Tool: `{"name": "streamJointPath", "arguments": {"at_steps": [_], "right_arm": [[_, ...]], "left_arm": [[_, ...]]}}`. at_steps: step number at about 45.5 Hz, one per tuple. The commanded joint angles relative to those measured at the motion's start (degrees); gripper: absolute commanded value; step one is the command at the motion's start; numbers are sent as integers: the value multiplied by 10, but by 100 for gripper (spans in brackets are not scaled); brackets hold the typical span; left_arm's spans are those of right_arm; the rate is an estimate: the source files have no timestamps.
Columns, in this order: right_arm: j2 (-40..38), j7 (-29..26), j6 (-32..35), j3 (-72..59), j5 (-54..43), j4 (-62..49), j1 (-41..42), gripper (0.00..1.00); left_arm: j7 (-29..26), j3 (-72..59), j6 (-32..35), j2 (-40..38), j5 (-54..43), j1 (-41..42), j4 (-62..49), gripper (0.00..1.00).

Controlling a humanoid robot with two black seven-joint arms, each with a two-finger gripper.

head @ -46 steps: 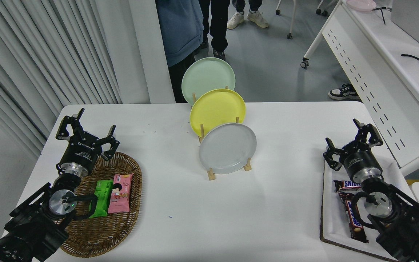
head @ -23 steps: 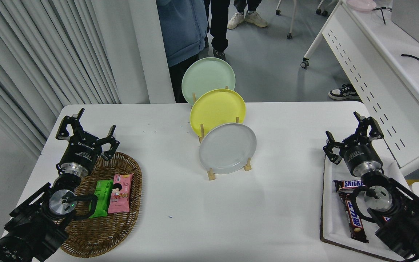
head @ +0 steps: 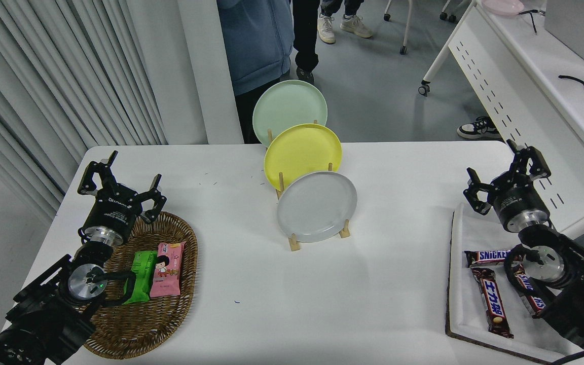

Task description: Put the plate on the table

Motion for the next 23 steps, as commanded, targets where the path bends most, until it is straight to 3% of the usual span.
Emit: {"name": "streamJointPath", "arguments": {"at_steps": [1,10,17,23], "right_arm": [[-82,0,-2,-140,4,95,36,99],[-104,-1,0,-253,43,147,83,99],[-180,-1,1,-403,65,236,142,99],[-200,-1,5,-497,108,292,204,99]], "left_arm": [[0,0,0,0,0,0,0,100],[0,0,0,0,0,0,0,100],[0,0,0,0,0,0,0,100],[0,0,0,0,0,0,-1,100]]}}
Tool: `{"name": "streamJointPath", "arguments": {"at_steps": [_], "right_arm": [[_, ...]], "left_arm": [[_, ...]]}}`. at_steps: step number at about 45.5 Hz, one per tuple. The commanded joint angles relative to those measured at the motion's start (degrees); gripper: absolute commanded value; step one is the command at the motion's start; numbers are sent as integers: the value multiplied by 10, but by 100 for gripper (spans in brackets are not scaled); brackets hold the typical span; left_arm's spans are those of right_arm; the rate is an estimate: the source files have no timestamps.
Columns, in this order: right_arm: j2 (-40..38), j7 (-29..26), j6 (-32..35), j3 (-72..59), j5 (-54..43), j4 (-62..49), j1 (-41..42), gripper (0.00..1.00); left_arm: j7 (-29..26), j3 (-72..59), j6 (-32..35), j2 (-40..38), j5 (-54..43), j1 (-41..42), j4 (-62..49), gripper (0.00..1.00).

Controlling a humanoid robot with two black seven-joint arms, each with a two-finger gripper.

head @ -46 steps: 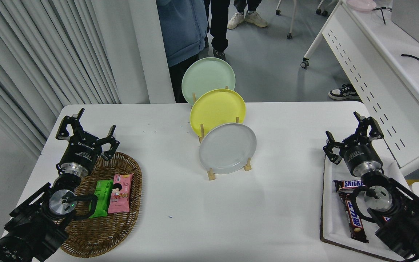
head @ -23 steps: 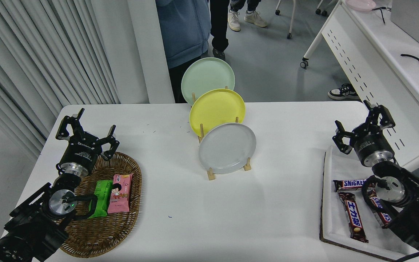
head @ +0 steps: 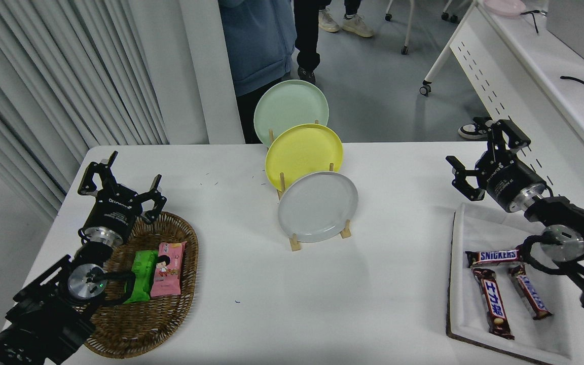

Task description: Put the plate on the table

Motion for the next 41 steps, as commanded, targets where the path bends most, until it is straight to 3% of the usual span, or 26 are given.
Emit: {"name": "streamJointPath", "arguments": {"at_steps": [1,26,41], "right_arm": [[-62,0,5,-188,63,110,98,99],[-114,-1,2,-265,116,221,224,99],[-81,-3,-7,-300,159,222,249,99]], "left_arm": [[0,0,0,0,0,0,-1,100],[0,0,0,0,0,0,-1,100],[0,0,0,0,0,0,-1,100]]}}
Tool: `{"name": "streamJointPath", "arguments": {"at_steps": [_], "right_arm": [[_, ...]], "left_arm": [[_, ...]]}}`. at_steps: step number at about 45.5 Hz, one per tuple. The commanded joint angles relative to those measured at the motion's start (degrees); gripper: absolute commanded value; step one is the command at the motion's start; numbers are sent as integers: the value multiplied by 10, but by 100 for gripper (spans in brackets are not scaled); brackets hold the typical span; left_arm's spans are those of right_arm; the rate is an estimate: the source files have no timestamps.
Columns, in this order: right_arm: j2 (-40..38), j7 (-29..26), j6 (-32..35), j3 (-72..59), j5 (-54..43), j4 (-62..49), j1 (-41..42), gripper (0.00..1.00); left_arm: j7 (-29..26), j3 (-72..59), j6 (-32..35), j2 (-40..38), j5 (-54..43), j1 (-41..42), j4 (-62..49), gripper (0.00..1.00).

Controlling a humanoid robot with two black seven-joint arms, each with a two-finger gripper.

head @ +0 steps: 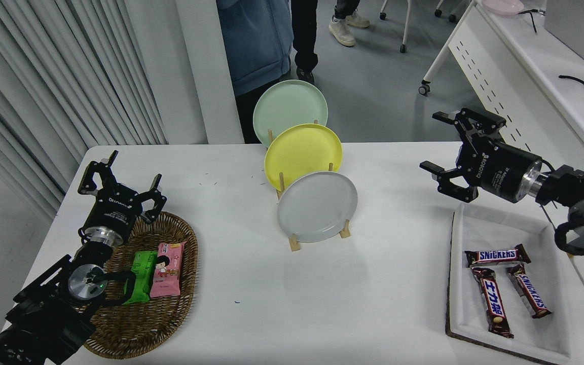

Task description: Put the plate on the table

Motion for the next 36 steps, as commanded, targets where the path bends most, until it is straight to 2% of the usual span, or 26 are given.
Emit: {"name": "streamJointPath", "arguments": {"at_steps": [1,9,19,25,32,36], "right_arm": [[22,-3,-11,-26,40,9,26,99],[58,-9,-85,-35,69,7,26,99],[70,-122,-98,-27,163,9,26,99],[91,-148,-125,-9,174,11,32,99],[124,-187,-195,13,168,9,26,99],[128,-190,-226,13,163,12,35,99]], "left_arm": [[0,-1,0,0,0,0,0,100],[0,0,0,0,0,0,0,100],[0,0,0,0,0,0,0,100],[0,-1,0,0,0,0,0,100],[0,0,0,0,0,0,0,100],[0,0,0,0,0,0,0,100]]}}
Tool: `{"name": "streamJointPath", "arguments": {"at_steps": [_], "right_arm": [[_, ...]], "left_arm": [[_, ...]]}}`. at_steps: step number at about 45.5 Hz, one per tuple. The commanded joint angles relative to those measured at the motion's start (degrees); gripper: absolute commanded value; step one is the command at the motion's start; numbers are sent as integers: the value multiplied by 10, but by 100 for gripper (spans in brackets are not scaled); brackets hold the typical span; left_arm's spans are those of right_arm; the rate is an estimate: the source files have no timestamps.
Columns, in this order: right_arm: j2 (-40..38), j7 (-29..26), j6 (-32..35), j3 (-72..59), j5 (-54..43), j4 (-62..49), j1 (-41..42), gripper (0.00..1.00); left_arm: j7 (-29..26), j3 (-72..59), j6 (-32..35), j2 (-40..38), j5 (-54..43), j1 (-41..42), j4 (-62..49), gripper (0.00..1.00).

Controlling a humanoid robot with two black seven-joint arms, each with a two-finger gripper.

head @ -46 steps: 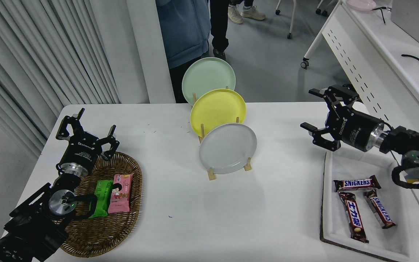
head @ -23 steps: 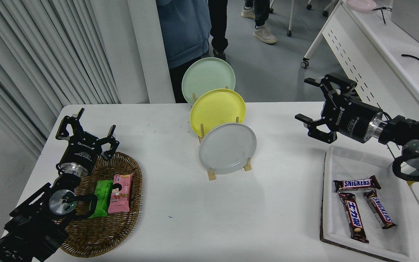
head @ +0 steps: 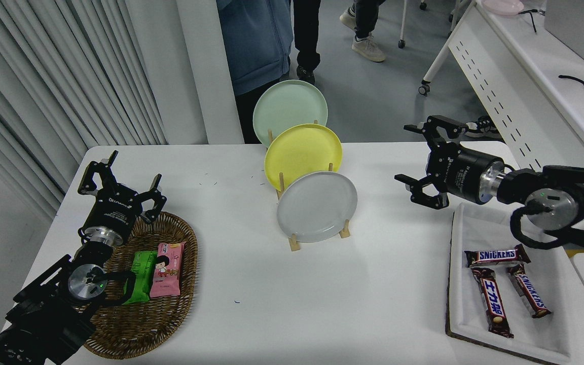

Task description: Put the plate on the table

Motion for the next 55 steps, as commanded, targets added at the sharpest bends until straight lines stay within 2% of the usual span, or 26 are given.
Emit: {"name": "streamJointPath", "arguments": {"at_steps": [1,19,24,27,34,55], "right_arm": [[33,-43,-83,17,5,1,11,99],[98,-43,-117,18,-1,-6,25,99],[117,-43,-150,27,2,-8,21,99],[132,-43,-194,46,7,-14,13,99],[154,-43,-227,62,5,-16,3,99],[185,-43,-240,76,8,-31,-1,99]], "left_arm": [[0,-1,0,0,0,0,0,100],[0,0,0,0,0,0,0,100],[0,0,0,0,0,0,0,100],[0,-1,0,0,0,0,0,100],[0,0,0,0,0,0,0,100],[0,0,0,0,0,0,-1,100]]}}
